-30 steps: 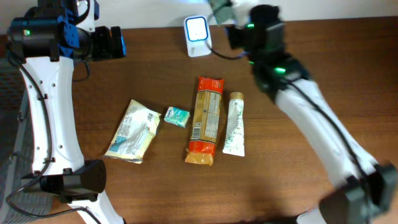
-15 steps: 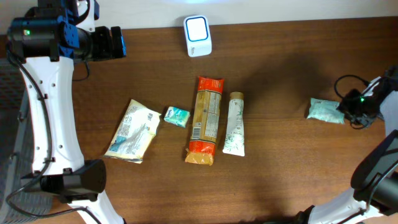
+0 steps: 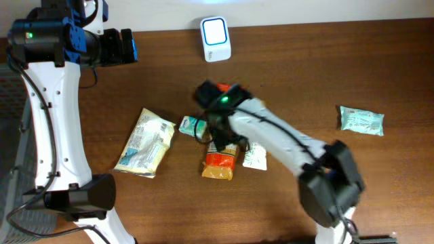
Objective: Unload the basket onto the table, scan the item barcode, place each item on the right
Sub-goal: 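Grasp the white tube beside the pasta with the right gripper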
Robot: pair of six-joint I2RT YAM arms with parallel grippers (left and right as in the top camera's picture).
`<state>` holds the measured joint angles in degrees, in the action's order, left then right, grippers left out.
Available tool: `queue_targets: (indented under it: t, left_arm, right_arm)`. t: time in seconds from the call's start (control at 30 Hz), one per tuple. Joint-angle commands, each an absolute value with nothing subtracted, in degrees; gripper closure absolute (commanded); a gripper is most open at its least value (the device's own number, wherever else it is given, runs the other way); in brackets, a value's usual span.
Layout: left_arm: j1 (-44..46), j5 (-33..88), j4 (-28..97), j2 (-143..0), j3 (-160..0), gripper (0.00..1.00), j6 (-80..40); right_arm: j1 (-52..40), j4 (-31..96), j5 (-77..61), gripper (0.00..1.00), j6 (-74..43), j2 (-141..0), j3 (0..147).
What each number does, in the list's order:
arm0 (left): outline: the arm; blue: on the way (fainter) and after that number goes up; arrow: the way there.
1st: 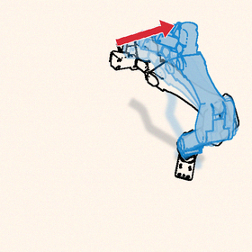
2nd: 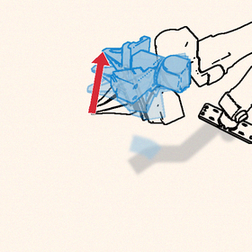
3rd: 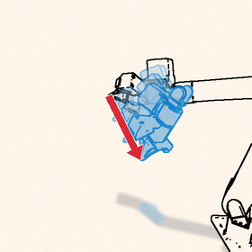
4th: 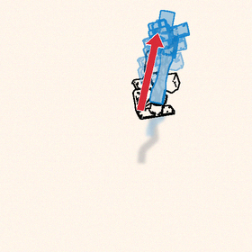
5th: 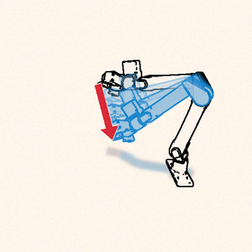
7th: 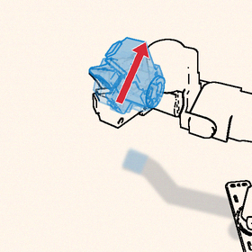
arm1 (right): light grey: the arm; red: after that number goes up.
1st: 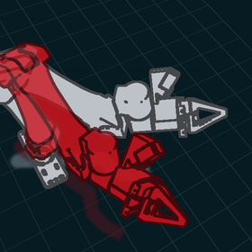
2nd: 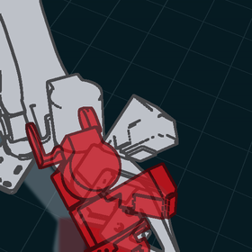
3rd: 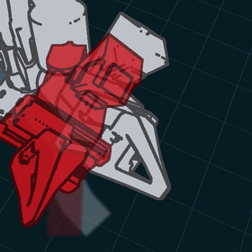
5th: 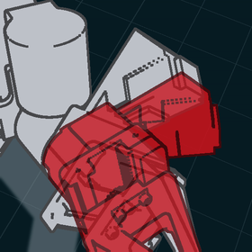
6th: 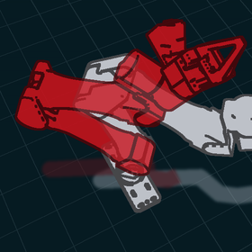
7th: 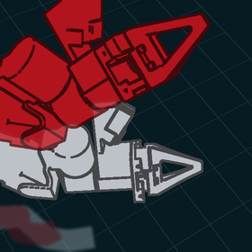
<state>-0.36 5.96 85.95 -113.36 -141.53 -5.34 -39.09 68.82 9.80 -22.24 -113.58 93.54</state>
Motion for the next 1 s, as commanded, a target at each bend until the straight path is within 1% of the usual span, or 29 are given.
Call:
queue_targets:
  t: [0.0, 0.2, 0.33, 0.4, 0.43, 0.47, 0.57, 0.6, 0.63, 0.67, 0.7, 0.77, 0.83, 0.87, 0.97]
  left_arm:
    - [-0.6, 6.0, 85.8, -113.0, -142.0, 0.01, -4.4]
    - [-0.6, 6.0, 85.8, -113.0, -142.0, 0.01, -4.4]
    - [-0.6, 6.0, 85.8, -113.0, -142.0, 0.01, -4.4]
    - [-0.6, 6.0, 85.8, -113.0, -142.0, 0.01, -4.4]
    - [-0.6, 6.0, 85.8, -113.0, -142.0, 0.01, -4.4]
    - [-0.6, 6.0, 85.8, -113.0, -142.0, 0.01, -4.4]
    - [-0.6, 6.0, 85.8, -113.0, -142.0, 0.01, -4.4]
    - [-0.6, 6.0, 85.8, -113.0, -142.0, 0.01, -4.4]
    - [-0.6, 6.0, 85.8, -113.0, -142.0, 0.01, -4.4]
    - [-0.6, 6.0, 85.8, -113.0, -142.0, 0.01, -4.4]
    - [-0.6, 6.0, 85.8, -113.0, -142.0, 0.01, -4.4]
    - [-0.6, 6.0, 85.8, -113.0, -142.0, 0.01, -4.4]
    - [-0.6, 6.0, 85.8, -113.0, -142.0, 0.01, -4.4]
    - [-0.6, 6.0, 85.8, -113.0, -142.0, 0.01, -4.4]
    - [-0.6, 6.0, 85.8, -113.0, -142.0, 0.01, -4.4]
  right_arm:
    - [-42.4, 71.3, 16.6, 0.29, -29.5, -120.9, 93.1]
    - [-41.7, 71.4, 20.7, 0.29, -33.6, -123.0, 90.9]
    - [-34.9, 69.7, 22.0, 0.28, -33.6, -123.0, 84.5]
    - [-33.2, 69.0, 22.2, 0.29, -33.5, -123.0, 83.6]
    - [-32.8, 68.5, 22.3, 0.53, -33.5, -123.0, 83.5]
    - [-32.7, 68.4, 23.0, 0.96, -33.5, -123.0, 83.5]
    - [-32.6, 69.7, 23.0, 0.96, -31.7, -122.7, 85.5]
    - [-32.6, 71.4, 19.3, 0.96, -26.7, -121.6, 89.6]
    - [-32.0, 72.0, 9.1, 0.96, -18.8, -118.9, 93.1]
    - [-30.7, 72.0, 0.5, 0.96, -13.8, -116.7, 94.7]
    - [-25.9, 70.8, -16.1, 0.96, -6.6, -112.8, 95.3]
    - [-17.5, 70.7, -32.1, 0.96, 1.8, -112.4, 94.0]
    - [-11.9, 70.2, -38.1, 0.96, 6.7, -113.4, 89.4]
    - [-8.4, 66.9, -40.5, 0.96, 8.3, -113.9, 83.4]
    - [-4.5, 59.3, -40.5, 0.96, 8.4, -113.9, 73.9]
